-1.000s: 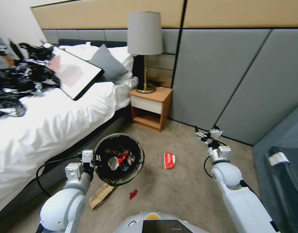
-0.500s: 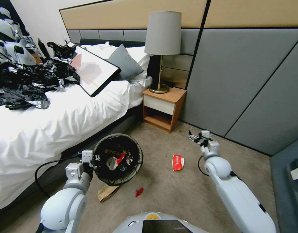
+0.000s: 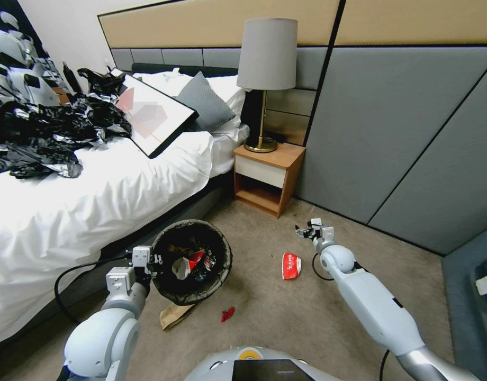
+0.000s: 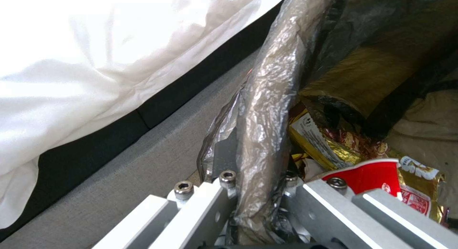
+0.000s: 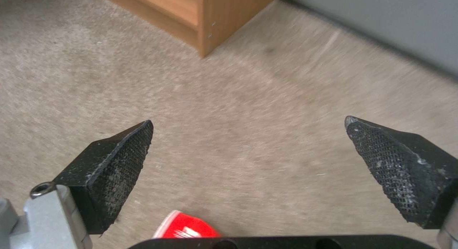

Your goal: Pick up the trash bin, then pick up the garbage from the floor and place it into the trash bin.

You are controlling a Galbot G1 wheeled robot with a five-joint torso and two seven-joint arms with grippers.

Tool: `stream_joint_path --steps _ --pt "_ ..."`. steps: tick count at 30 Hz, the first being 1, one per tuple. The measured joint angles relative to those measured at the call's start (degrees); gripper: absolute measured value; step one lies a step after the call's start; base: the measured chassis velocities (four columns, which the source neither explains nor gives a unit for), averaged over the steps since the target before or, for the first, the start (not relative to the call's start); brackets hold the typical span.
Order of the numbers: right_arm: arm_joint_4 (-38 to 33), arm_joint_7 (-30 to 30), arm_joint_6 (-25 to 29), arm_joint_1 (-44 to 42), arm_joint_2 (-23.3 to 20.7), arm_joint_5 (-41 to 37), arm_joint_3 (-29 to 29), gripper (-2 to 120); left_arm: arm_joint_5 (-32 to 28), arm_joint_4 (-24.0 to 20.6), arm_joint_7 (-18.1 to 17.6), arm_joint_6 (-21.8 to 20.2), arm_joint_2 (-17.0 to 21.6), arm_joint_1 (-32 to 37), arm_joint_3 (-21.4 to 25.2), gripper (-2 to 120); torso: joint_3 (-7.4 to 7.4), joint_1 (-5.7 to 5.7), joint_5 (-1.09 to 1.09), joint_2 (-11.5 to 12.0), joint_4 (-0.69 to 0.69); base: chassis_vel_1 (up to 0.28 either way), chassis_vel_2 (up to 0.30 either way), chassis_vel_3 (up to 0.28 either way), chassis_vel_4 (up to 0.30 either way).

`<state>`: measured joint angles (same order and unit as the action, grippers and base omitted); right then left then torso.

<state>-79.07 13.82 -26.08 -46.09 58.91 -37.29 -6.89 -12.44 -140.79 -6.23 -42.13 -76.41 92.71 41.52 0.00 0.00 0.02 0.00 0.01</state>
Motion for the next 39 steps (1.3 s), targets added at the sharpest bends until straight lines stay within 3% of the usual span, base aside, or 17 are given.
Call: stream_joint_path --steps 7,11,23,39 --pt "12.5 -1.2 -0.5 6.8 4.9 -3.1 2.6 100 0.2 0.3 0.1 0.0 0.1 0.0 0.1 0 0.00 0.00 -0.02 0.0 0.00 0.000 0.000 0.000 0.000" --pt "14.9 -1.2 -0.4 7.3 7.1 -3.1 2.7 100 0.2 0.5 0.2 0.0 0.2 0.0 0.1 0 0.00 0.00 -0.02 0.0 0.01 0.000 0.000 0.000 0.000" --pt "17.6 0.5 -1.3 3.5 11.0 -4.3 1.0 100 0.3 1.1 0.5 0.0 0.6 -0.4 -0.1 0 0.00 0.00 -0.01 0.0 -0.01 0.000 0.000 0.000 0.000" --pt "20.0 0.8 -0.9 -1.0 10.2 -2.6 -1.0 100 0.8 1.7 0.8 0.0 0.1 -0.7 -0.6 0 -0.01 0.00 -0.02 0.0 0.00 0.000 0.000 0.000 0.000"
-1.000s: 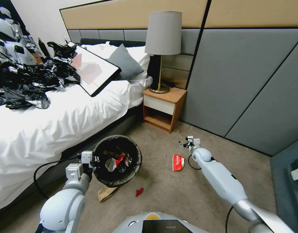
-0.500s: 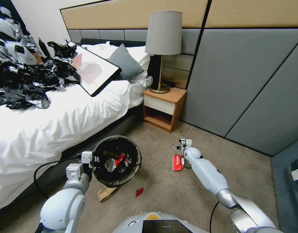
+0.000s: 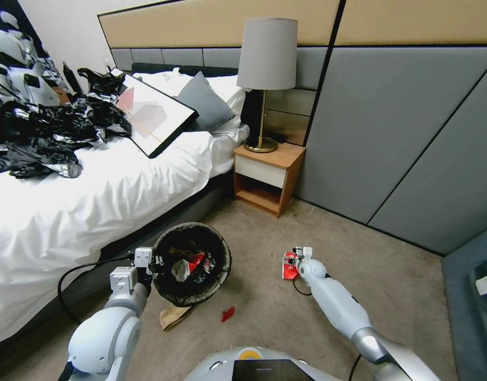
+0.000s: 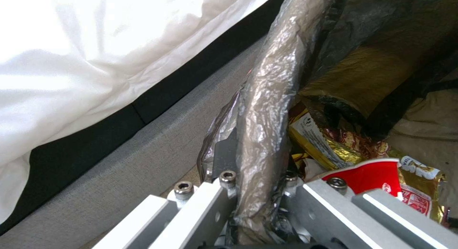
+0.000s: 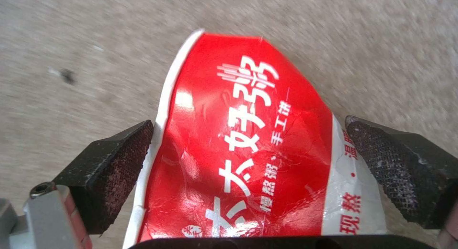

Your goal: Pick up the trash bin, then pick up the garbage from the floor and place it into the trash bin.

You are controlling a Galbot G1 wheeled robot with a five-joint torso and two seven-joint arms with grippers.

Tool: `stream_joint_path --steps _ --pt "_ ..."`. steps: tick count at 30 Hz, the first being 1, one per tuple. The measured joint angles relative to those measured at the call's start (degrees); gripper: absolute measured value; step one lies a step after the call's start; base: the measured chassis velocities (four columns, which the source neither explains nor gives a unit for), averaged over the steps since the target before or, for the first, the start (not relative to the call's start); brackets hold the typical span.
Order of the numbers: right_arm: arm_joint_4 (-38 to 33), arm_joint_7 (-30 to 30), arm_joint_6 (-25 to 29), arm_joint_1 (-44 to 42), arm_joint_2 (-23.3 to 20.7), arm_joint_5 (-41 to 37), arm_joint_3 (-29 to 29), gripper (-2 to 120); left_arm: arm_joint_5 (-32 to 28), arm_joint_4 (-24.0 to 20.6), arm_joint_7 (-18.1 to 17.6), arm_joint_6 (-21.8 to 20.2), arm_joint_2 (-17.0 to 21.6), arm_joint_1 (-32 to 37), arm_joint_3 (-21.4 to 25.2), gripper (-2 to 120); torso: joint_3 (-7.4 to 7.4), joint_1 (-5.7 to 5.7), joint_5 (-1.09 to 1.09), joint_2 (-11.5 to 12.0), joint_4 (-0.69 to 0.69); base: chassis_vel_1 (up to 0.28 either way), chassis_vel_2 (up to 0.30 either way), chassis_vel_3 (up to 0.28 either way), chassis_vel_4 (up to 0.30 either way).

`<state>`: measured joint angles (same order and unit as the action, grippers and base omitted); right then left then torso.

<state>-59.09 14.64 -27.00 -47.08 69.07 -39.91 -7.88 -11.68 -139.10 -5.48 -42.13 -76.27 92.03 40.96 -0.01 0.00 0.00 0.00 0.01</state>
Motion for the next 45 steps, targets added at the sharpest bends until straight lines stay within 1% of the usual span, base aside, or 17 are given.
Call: stream_joint_path --steps 16,18,20,23,24,26,27,29,31,33,35,37,39,41,42,44,45 --pt "2.8 -1.2 1.6 -0.7 -0.4 1.6 -0.9 100 0.3 0.8 0.2 0.0 -0.1 -0.5 0.0 0 0.00 0.00 0.01 0.0 -0.02 0.000 0.000 0.000 0.000" --pt "2.9 -2.0 2.0 -0.7 -0.5 2.0 -1.0 98 0.3 0.9 0.2 0.0 -0.1 -0.5 0.0 0 0.00 0.00 0.01 0.0 -0.01 0.000 0.000 0.000 0.000" --pt "2.9 -3.6 2.4 -1.1 -0.9 3.6 -1.2 86 0.4 0.9 0.2 0.0 -0.1 -0.5 0.0 0 0.00 0.00 0.00 0.0 -0.01 0.000 0.000 0.000 0.000" --pt "2.7 -3.8 2.5 -1.2 -1.1 3.9 -1.4 75 0.6 0.9 0.2 0.0 -0.1 -0.5 0.0 0 0.01 0.00 0.00 0.0 -0.02 0.000 0.000 0.000 0.000" --pt "2.7 -3.8 2.5 -1.2 -1.1 3.9 -1.4 75 0.6 0.9 0.2 0.0 -0.1 -0.5 0.0 0 0.01 0.00 0.00 0.0 -0.02 0.000 0.000 0.000 0.000" --pt "2.0 -3.7 2.2 -1.3 -1.5 4.0 -1.5 65 0.8 0.9 0.2 0.0 -0.1 -0.5 0.1 0 0.00 0.00 0.01 0.0 -0.01 0.000 0.000 0.000 0.000" --pt "2.0 -3.7 2.2 -1.3 -1.5 4.0 -1.5 65 0.8 0.9 0.2 0.0 -0.1 -0.5 0.1 0 0.00 0.00 0.01 0.0 -0.01 0.000 0.000 0.000 0.000" --pt "0.6 -3.4 1.7 -1.4 -2.0 3.9 -1.5 53 0.8 0.9 0.3 0.0 -0.1 -0.6 0.2 0 0.00 0.00 0.00 0.0 -0.01 0.000 0.000 0.000 0.000" --pt "0.4 -3.4 1.6 -1.5 -2.1 3.9 -1.5 52 0.8 0.9 0.3 0.0 -0.1 -0.6 0.2 0 0.00 0.00 0.00 0.0 -0.01 0.000 0.000 0.000 0.000" --pt "-0.6 -3.0 1.2 -1.7 -2.3 3.8 -1.6 41 0.8 0.9 0.3 0.0 0.0 -0.6 0.2 0 0.00 0.00 0.01 0.0 -0.01 0.000 0.000 0.000 0.000" --pt "-0.8 -2.9 1.1 -1.7 -2.3 3.8 -1.6 38 0.8 0.9 0.3 0.0 0.0 -0.6 0.2 0 0.00 0.00 0.01 0.0 -0.01 0.000 0.000 0.000 0.000" --pt "-1.9 -2.4 0.6 -2.1 -2.4 3.6 -1.6 25 0.8 0.9 0.4 0.0 -0.1 -0.6 0.2 0 0.00 0.00 0.00 0.0 0.00 0.000 0.000 0.000 0.000" --pt "-2.3 -2.2 0.4 -2.3 -2.4 3.5 -1.6 22 0.8 0.9 0.5 0.0 -0.1 -0.7 0.2 0 0.00 0.00 0.00 0.0 -0.01 0.000 0.000 0.000 0.000" --pt "-4.0 -1.6 -0.3 -2.6 -3.1 2.6 -1.6 10 0.9 0.9 0.5 0.0 -0.1 -0.6 0.2 0 0.00 0.00 0.01 0.0 -0.01 0.000 0.000 0.000 0.000" --pt "-4.0 -1.6 -0.3 -2.6 -3.1 2.6 -1.6 10 0.9 0.9 0.5 0.0 -0.1 -0.6 0.2 0 0.00 0.00 0.01 0.0 -0.01 0.000 0.000 0.000 0.000" --pt "-5.7 -1.0 -0.9 -2.7 -4.1 1.7 -1.6 1 0.9 0.9 0.6 0.0 -0.2 -0.6 0.2 0 0.00 0.00 0.00 0.0 -0.01 0.000 0.000 0.000 0.000" --pt "-6.4 -0.8 -1.2 -2.8 -4.4 1.2 -1.7 0 1.0 0.9 0.6 0.0 -0.2 -0.6 0.2 0 0.00 0.00 0.01 0.0 -0.01 0.000 0.000 0.000 0.000"
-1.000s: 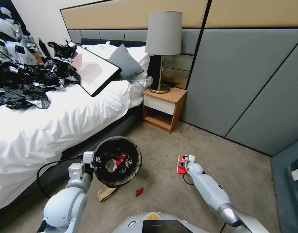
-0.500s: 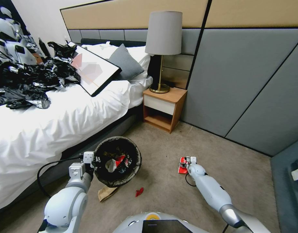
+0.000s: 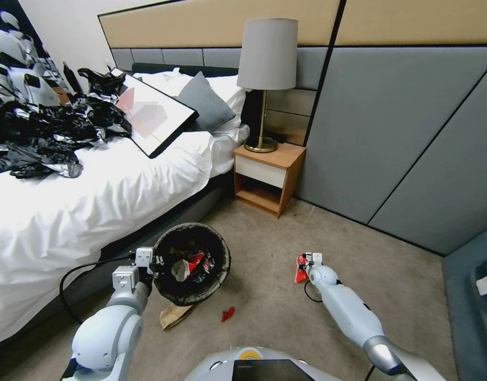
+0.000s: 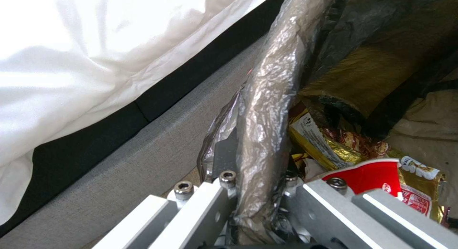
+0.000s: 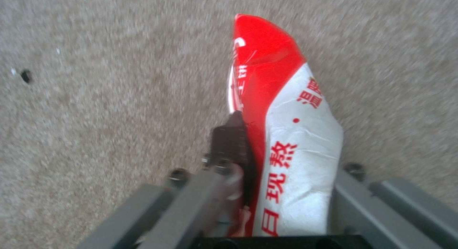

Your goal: Pick up the trash bin, then pick up the garbage from the floor and place it into the trash bin.

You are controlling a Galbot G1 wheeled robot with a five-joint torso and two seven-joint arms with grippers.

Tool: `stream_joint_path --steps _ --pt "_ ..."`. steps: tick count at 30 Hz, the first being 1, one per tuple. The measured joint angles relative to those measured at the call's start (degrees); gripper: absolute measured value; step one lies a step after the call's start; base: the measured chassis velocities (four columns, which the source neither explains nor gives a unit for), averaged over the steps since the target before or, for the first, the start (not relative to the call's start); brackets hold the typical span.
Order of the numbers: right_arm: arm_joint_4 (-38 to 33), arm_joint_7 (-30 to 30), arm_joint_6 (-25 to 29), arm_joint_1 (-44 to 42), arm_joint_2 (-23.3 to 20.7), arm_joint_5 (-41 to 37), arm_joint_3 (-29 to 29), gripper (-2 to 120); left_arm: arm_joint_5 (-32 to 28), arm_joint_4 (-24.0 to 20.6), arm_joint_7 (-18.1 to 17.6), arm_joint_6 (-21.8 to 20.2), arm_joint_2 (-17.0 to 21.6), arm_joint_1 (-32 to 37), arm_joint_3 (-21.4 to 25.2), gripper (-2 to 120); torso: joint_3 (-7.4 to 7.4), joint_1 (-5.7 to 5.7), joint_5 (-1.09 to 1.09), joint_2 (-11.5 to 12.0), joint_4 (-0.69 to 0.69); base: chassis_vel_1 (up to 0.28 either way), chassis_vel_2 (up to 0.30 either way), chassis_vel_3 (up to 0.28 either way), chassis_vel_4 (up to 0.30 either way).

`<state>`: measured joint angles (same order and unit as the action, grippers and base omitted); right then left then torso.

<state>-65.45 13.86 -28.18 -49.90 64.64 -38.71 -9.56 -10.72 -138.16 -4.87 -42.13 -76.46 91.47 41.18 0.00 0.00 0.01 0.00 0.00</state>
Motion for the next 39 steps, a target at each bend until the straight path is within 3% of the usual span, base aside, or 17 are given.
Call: stream_joint_path --steps 11,22,26,29,30,33,39 --pt "-3.8 1.4 -1.3 -1.0 -0.9 -1.5 0.0 0 0.0 0.0 0.0 0.0 0.2 0.2 0.2 0 0.00 0.00 -0.02 0.0 0.01 0.000 0.000 0.000 0.000" --pt "-20.2 4.4 -4.9 -6.0 -7.0 -8.8 -2.3 0 -1.3 -3.5 0.1 0.0 1.2 1.3 0.6 0 0.00 0.00 -0.03 0.0 -0.01 0.000 0.000 0.000 0.000" --pt "-27.8 5.4 -5.5 -7.5 -9.0 -11.9 -3.6 0 -2.2 -4.9 0.2 0.0 1.4 1.9 0.7 0 0.00 0.00 -0.02 0.0 0.01 0.000 0.000 0.000 0.000" --pt "-38.7 7.5 -6.6 -8.6 -11.1 -17.0 -4.6 0 -2.9 -5.2 0.3 0.0 1.2 2.5 0.4 0 0.00 0.00 0.01 0.0 0.01 0.000 0.000 0.000 0.000" --pt "-38.7 7.5 -6.6 -8.6 -11.1 -17.0 -4.6 0 -2.9 -5.2 0.3 0.0 1.2 2.5 0.4 0 0.00 0.00 0.01 0.0 0.01 0.000 0.000 0.000 0.000" --pt "-53.2 11.7 -8.2 -7.6 -13.0 -25.8 -4.0 0 -3.0 -5.2 0.8 0.0 0.7 3.1 -0.6 0 0.00 0.00 0.01 0.0 0.01 0.000 0.000 0.000 0.000" --pt "-65.1 13.6 -8.2 -3.5 -15.3 -37.5 -1.5 0 -3.0 -5.2 1.3 0.0 1.0 3.1 -1.3 0 0.00 0.00 0.02 0.0 0.02 0.000 0.000 0.000 0.000"
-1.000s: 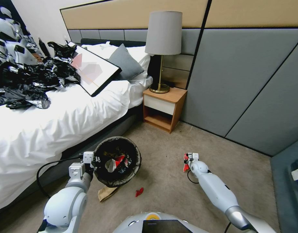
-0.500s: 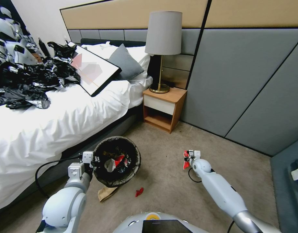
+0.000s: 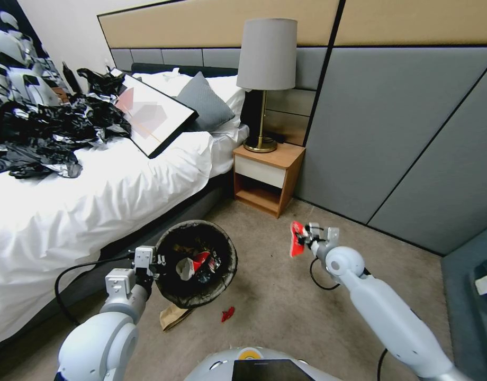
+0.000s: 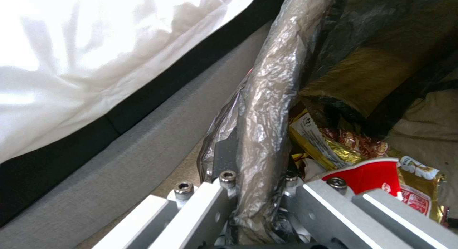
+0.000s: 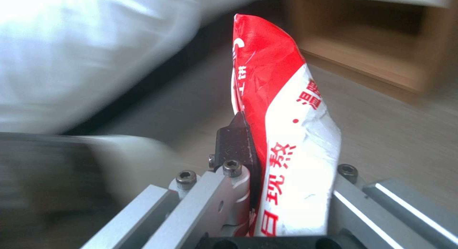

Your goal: Pick up the trash bin, then pick up the garbage from the floor and place it into the trash bin.

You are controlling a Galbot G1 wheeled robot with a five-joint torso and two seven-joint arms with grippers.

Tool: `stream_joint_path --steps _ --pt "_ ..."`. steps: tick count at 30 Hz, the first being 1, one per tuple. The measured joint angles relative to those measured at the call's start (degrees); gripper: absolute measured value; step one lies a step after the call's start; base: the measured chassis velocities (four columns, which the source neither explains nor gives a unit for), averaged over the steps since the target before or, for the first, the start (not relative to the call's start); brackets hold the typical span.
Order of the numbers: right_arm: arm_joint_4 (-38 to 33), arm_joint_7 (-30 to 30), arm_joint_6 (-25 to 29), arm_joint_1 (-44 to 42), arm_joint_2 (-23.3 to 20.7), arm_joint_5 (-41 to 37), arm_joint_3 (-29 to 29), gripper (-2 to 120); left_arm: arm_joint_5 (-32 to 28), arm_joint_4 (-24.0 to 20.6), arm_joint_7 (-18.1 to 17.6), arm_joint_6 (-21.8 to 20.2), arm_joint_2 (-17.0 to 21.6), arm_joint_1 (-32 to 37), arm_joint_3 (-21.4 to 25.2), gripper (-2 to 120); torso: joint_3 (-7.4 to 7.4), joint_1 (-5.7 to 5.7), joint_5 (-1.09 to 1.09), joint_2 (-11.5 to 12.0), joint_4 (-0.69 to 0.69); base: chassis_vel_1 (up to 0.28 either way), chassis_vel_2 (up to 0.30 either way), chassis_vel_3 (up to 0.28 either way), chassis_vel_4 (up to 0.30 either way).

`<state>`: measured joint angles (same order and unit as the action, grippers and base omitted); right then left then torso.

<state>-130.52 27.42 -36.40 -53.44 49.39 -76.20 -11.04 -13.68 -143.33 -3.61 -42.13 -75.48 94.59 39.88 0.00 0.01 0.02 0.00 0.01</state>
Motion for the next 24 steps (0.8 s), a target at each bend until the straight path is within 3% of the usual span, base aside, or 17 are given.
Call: stream_joint_path --steps 5,10,17,24 --pt "-4.8 -4.2 2.5 5.7 -2.9 -4.9 3.3 0 0.6 0.0 0.0 0.0 -0.3 -0.5 -0.3 0 0.00 0.00 -0.03 0.0 -0.03 0.000 0.000 0.000 0.000" --pt "-5.0 -10.2 4.8 13.6 -3.7 -6.3 7.4 0 1.4 0.1 0.0 0.0 -0.9 -1.3 -0.6 0 0.00 0.00 -0.03 0.0 -0.02 0.000 0.000 0.000 0.000" --pt "-4.0 -16.1 7.0 24.5 -2.8 -12.3 15.2 0 2.2 1.9 0.0 0.0 -1.5 -2.0 -0.7 0 0.00 0.00 -0.02 0.0 -0.01 0.000 0.000 0.000 0.000" --pt "-3.6 -16.4 7.4 32.5 0.1 -15.7 24.2 0 2.5 3.2 0.0 0.0 -1.7 -2.7 -0.6 0 0.00 0.00 -0.02 0.0 0.00 0.000 0.000 0.000 0.000"
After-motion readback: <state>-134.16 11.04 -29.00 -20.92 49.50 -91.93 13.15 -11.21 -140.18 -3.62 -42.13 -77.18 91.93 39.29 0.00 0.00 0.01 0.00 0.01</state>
